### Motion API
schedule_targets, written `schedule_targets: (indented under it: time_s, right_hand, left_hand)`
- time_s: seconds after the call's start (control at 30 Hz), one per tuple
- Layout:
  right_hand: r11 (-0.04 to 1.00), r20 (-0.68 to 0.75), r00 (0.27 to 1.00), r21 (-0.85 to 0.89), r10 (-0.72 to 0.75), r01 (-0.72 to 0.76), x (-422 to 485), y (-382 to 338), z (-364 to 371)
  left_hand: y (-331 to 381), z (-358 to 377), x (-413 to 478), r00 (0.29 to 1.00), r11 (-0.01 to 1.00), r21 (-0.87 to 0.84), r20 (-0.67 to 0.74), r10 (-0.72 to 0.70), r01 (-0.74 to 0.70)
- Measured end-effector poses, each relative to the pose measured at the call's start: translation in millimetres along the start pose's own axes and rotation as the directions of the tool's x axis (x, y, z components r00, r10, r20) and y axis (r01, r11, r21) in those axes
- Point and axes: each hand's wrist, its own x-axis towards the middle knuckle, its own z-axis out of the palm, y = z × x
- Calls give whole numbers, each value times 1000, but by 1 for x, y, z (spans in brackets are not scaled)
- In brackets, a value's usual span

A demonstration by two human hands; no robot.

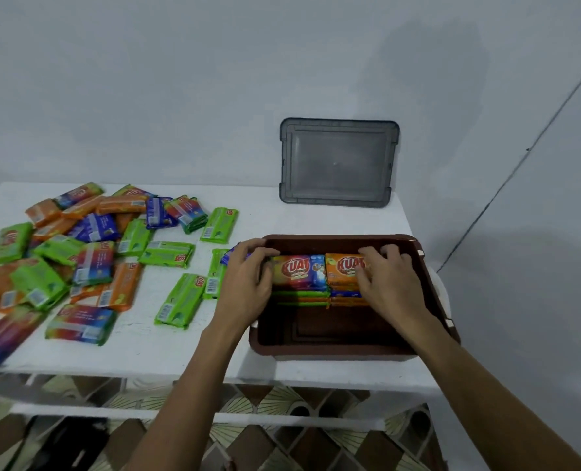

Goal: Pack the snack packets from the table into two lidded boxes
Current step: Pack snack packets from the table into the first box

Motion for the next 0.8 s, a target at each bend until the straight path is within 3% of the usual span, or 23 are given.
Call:
schedule_targets:
  time_s: [0.17, 0.43, 0.63, 0.73, 0.8]
  right_hand:
    - [965, -42, 982, 186, -182, 186, -11, -63, 2]
    - [886, 3, 899, 167, -439, 432, -33, -197, 47]
    - [919, 303, 869, 85, -391, 384, -39, -271, 116]
    - [931, 407, 852, -10, -330, 365, -40, -287, 148]
    - [933, 448, 844, -52, -296, 355, -40, -291, 163]
  left_hand:
    - [-29, -27, -23, 999, 999, -46, 34, 22, -20]
    - [-131, -115, -71, 967, 927, 276, -42, -253, 255]
    - [-195, -172, -99, 819, 667, 569, -22, -573, 481]
    - [-216, -188, -104, 742, 633, 546, 29, -669, 549]
    - [-223, -195, -104, 743, 633, 545, 28, -668, 549]
